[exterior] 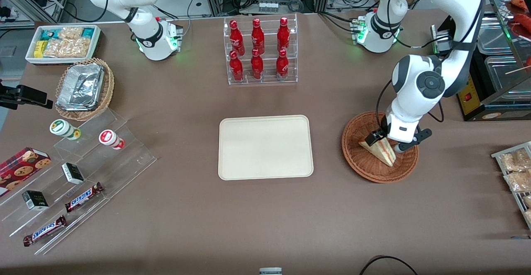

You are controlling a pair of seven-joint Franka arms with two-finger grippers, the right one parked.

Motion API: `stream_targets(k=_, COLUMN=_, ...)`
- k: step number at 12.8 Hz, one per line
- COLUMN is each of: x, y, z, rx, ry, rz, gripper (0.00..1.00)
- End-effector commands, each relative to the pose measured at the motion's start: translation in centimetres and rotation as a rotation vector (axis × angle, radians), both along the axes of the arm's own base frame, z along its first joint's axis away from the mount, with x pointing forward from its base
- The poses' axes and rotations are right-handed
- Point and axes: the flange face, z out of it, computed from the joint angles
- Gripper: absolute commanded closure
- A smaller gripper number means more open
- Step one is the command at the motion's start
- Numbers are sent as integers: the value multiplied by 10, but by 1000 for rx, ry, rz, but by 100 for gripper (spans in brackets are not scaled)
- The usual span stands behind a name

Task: Place sandwich from basket to tray
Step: 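Lower the left gripper and grasp the wrapped sandwich in the basket, then lift the sandwich and carry it with the left gripper over the cream tray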

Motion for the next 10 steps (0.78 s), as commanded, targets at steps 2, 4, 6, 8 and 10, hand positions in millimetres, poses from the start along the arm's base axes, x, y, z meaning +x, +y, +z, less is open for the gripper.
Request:
stream_targets(k=2, x=-2, y=3, z=-26, rx=8, ry=11, rz=16, gripper=0)
stream_targets(k=4, x=0, y=6, z=-30, rx=8, ry=9, rz=21, gripper=1)
stream_targets(k=6, x=4, y=15, z=-30, rx=10, ry=3, rz=39, gripper=11)
stream_targets(k=8, x=4, y=15, z=-35, rx=12, ry=11, rz=39, gripper=57)
stream_targets(k=10, x=4, y=15, z=-33, rx=12, ry=8, rz=34, gripper=100)
